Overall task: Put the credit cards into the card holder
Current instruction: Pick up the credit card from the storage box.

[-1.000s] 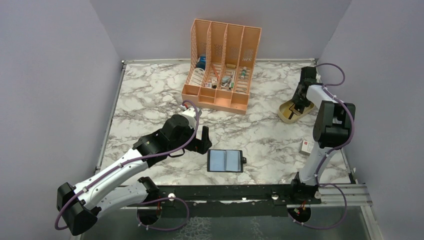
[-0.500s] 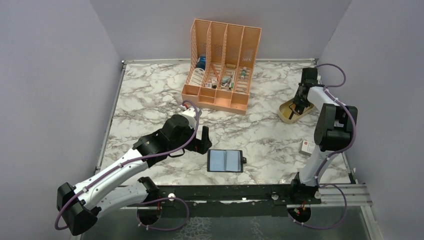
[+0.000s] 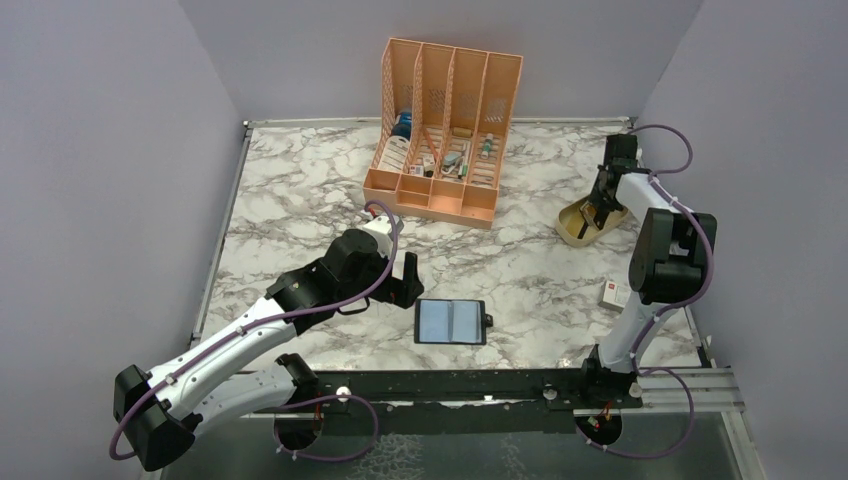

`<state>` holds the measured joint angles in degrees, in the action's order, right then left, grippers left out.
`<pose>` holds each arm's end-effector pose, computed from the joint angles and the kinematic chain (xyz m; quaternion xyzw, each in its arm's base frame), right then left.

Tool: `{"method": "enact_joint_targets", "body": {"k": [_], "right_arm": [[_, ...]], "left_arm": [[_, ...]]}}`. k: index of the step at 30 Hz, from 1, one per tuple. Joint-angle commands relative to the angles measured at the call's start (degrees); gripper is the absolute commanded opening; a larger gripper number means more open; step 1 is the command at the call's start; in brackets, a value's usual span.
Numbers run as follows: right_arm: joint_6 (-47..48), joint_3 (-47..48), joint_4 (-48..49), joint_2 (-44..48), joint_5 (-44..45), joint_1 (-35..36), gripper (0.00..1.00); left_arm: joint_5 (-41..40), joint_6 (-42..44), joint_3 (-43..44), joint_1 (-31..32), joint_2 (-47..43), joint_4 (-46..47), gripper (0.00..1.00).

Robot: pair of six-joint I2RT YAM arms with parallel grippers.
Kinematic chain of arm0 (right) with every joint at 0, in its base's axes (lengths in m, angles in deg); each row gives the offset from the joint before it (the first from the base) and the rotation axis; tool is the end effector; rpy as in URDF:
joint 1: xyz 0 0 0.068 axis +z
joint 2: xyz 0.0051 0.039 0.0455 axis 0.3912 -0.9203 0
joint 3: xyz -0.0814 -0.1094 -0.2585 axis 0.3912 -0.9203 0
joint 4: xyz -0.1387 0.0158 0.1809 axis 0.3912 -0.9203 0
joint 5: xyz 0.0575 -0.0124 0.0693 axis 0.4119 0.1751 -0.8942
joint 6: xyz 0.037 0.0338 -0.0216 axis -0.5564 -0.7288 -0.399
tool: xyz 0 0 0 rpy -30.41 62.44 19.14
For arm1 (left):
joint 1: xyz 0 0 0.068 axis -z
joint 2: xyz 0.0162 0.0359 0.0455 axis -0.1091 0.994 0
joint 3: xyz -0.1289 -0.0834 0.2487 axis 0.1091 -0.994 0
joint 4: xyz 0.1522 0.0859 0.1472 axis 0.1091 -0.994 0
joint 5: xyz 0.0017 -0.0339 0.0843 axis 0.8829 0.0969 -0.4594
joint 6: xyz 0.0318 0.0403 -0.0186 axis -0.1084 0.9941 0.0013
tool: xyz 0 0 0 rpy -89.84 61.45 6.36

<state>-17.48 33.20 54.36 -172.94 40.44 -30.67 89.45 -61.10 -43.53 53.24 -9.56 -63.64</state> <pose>0.3669 -0.0578 0.2312 0.2225 0.9308 -0.0947 0.2743 0.1022 -0.1091 0.3049 0.1520 0.8737 -0.2751 0.3712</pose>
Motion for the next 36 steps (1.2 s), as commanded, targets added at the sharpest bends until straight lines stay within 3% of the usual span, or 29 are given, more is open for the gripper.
{"method": "enact_joint_targets", "body": {"k": [1,3,6,7,9,10,18,22,25,36], "right_arm": [[0.72,0.06,-0.61,0.27,-1.85,-0.37,0.01],[1.02,0.37,-0.92,0.38,-2.4,-0.28,0.04],[0.94,0.94,-1.69,0.04,-2.39,-0.21,0.19],[0.96,0.97,-1.77,-0.1,-2.3,-0.19,0.19],[1.06,1.21,-1.97,-0.37,-2.26,-0.18,0.04],[1.07,1.15,-1.91,-0.34,-2.29,-0.18,0.01],[1.28,1.64,-2.48,0.67,-1.06,0.25,0.01],[1.14,2.4,-3.05,0.76,-0.45,0.51,0.11],[1.14,2.51,-3.03,0.81,-0.89,0.61,0.01],[0.33,4.09,-4.23,2.01,-0.75,0.67,0.03]], "left_arm": [[1.25,0.55,0.9,-0.14,-0.19,1.43,0.99],[1.23,0.55,0.95,-0.14,-0.15,1.43,0.99],[1.18,0.55,0.93,-0.14,-0.13,1.41,0.99],[1.3,0.56,0.91,-0.14,-0.07,1.46,0.99],[1.31,0.62,0.91,-0.14,-0.05,1.49,0.99],[1.32,0.69,0.96,-0.14,0.01,1.54,0.99],[1.31,0.63,0.97,-0.14,0.06,1.51,0.99],[1.41,0.64,0.96,-0.14,0.05,1.54,0.99],[1.35,0.64,0.97,-0.14,0.11,1.52,0.99],[1.36,0.64,0.92,-0.14,-0.17,1.52,0.99]]}}
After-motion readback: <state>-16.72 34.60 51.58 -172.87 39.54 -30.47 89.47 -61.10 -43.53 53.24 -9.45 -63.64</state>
